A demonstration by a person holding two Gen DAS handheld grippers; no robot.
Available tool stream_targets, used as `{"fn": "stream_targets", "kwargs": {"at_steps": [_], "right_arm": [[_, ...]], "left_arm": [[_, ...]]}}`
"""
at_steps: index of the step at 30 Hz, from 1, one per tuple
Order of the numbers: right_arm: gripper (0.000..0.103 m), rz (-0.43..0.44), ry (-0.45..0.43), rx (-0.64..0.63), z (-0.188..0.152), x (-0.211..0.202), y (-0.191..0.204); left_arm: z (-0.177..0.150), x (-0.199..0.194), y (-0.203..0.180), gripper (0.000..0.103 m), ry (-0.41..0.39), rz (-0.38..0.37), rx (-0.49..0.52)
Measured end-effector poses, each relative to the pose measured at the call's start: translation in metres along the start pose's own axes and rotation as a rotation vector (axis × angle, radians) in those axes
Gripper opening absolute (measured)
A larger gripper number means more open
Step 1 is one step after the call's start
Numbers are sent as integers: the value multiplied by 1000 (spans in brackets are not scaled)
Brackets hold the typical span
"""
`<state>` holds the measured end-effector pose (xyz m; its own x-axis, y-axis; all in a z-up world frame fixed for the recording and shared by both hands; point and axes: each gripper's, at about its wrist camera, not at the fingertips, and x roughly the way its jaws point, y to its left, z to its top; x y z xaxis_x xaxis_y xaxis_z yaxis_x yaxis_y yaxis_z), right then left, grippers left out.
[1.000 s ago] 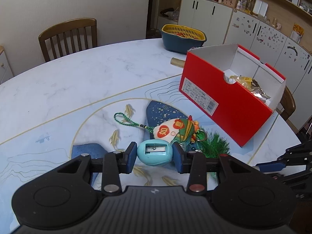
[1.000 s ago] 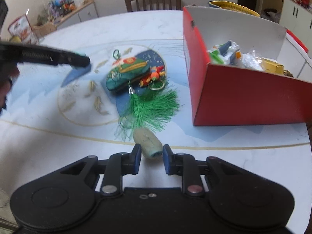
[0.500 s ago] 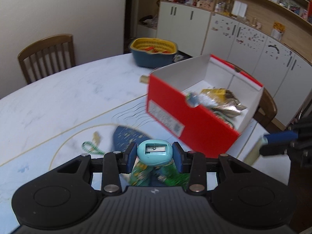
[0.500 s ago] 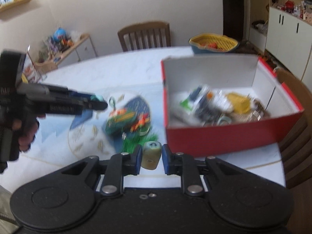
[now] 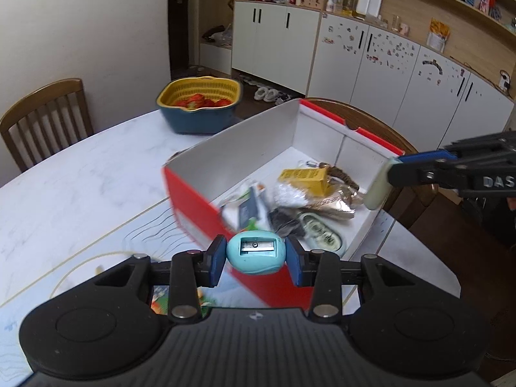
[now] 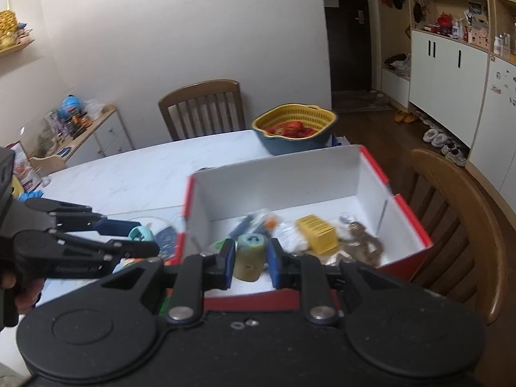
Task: Organize objects
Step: 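Carry the sharpener and green stone over the shoebox with both tools, then lower both items into the shoebox and open both tools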
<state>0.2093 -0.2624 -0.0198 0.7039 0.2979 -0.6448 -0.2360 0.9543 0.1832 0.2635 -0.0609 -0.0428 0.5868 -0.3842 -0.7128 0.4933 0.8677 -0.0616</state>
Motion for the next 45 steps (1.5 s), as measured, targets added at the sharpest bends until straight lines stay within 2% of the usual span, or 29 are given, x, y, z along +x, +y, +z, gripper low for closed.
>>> {"fn": "stream_targets", "kwargs": {"at_steps": [6, 13, 25, 35, 41, 45], "right_arm": [[20, -4, 25, 6, 9, 18, -32], [20, 24, 117, 32, 16, 52, -65], [20, 92, 267, -8, 9, 92, -86], [20, 130, 289, -28, 14, 107, -89], [21, 132, 294, -13, 21, 119, -91], [25, 141, 294, -10, 23, 120, -95]], "left_arm": [[19, 32, -26, 39, 50, 13, 13], [29, 76, -49, 39, 146, 28, 21], [37, 136, -57, 39, 310, 53, -23], [38, 161, -63, 39, 405, 77, -6], [39, 169, -64, 39, 424, 83, -9], [39, 170, -65, 43, 425, 83, -13]]}}
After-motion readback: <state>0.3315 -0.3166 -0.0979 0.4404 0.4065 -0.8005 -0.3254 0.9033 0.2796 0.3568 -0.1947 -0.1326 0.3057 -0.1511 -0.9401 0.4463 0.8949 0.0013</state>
